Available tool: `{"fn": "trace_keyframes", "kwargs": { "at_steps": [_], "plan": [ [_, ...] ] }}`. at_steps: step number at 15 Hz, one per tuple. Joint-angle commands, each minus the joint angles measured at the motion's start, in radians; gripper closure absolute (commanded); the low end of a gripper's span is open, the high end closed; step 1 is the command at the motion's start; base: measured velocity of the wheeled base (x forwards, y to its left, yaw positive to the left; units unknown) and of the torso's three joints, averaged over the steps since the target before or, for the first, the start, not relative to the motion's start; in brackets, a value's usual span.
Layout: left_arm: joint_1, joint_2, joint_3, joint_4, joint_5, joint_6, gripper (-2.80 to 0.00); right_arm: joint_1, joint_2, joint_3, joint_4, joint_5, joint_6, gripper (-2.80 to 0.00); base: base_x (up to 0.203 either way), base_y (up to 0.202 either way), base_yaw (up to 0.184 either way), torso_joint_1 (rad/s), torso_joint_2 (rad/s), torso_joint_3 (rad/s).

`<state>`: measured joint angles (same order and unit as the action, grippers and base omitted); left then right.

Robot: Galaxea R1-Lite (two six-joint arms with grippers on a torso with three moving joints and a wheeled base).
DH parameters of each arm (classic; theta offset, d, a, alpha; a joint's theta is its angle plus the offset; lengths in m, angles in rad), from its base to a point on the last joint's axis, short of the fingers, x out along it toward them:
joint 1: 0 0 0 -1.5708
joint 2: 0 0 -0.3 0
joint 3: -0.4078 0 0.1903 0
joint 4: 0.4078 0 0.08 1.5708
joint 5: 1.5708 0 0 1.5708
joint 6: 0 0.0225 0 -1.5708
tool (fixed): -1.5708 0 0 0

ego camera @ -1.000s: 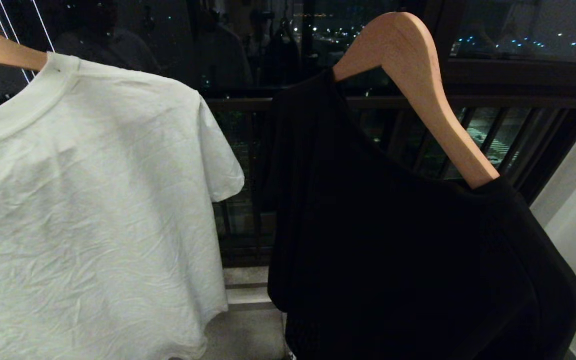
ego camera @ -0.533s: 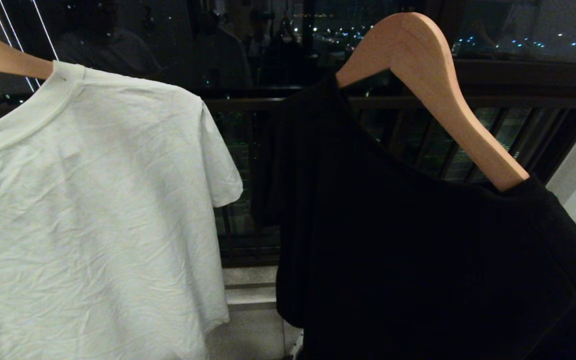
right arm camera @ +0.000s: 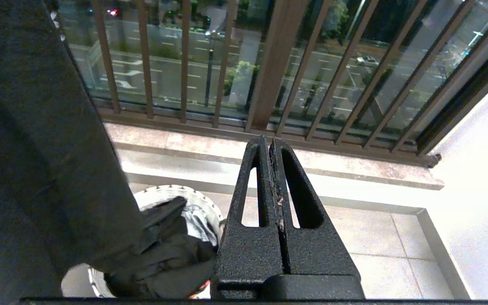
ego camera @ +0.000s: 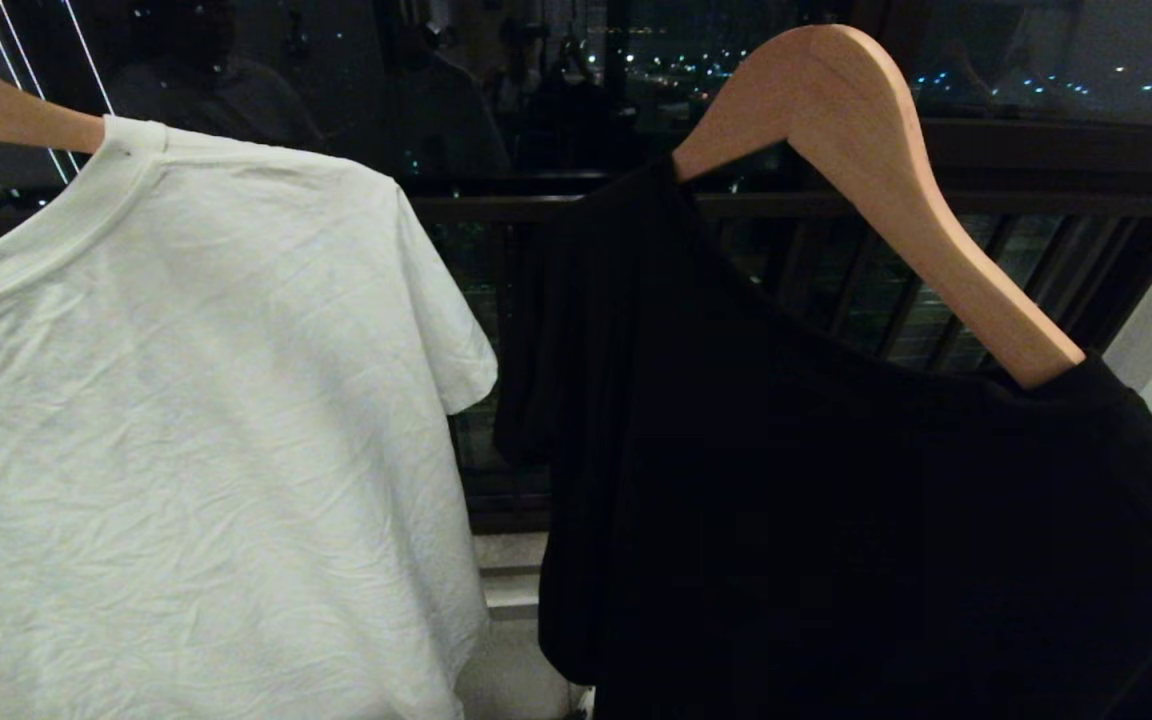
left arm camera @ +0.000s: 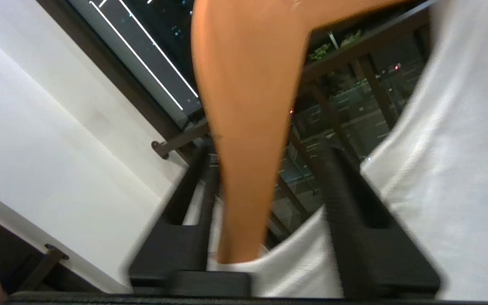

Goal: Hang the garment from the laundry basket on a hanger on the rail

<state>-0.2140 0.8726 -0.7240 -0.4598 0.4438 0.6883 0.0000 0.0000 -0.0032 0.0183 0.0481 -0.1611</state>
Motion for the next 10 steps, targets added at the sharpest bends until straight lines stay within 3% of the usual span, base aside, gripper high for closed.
{"fn": "trace_keyframes", "kwargs": {
  "at_steps": [1,10],
  "plan": [
    [-0.001,-0.001,-0.002,-0.005,0.003,0.003,-2.80,0.000,0.000,0.000,0.000,0.001,0.000,0.00,0.000,0.000,0.000,0.000,0.00,0.000],
    [-0.007,-0.027,-0.048,0.000,-0.013,-0.010,-2.80,0.000,0.002,0.000,0.000,0.001,0.000,0.00,0.000,0.000,0.000,0.000,0.00,0.000]
  ]
}}
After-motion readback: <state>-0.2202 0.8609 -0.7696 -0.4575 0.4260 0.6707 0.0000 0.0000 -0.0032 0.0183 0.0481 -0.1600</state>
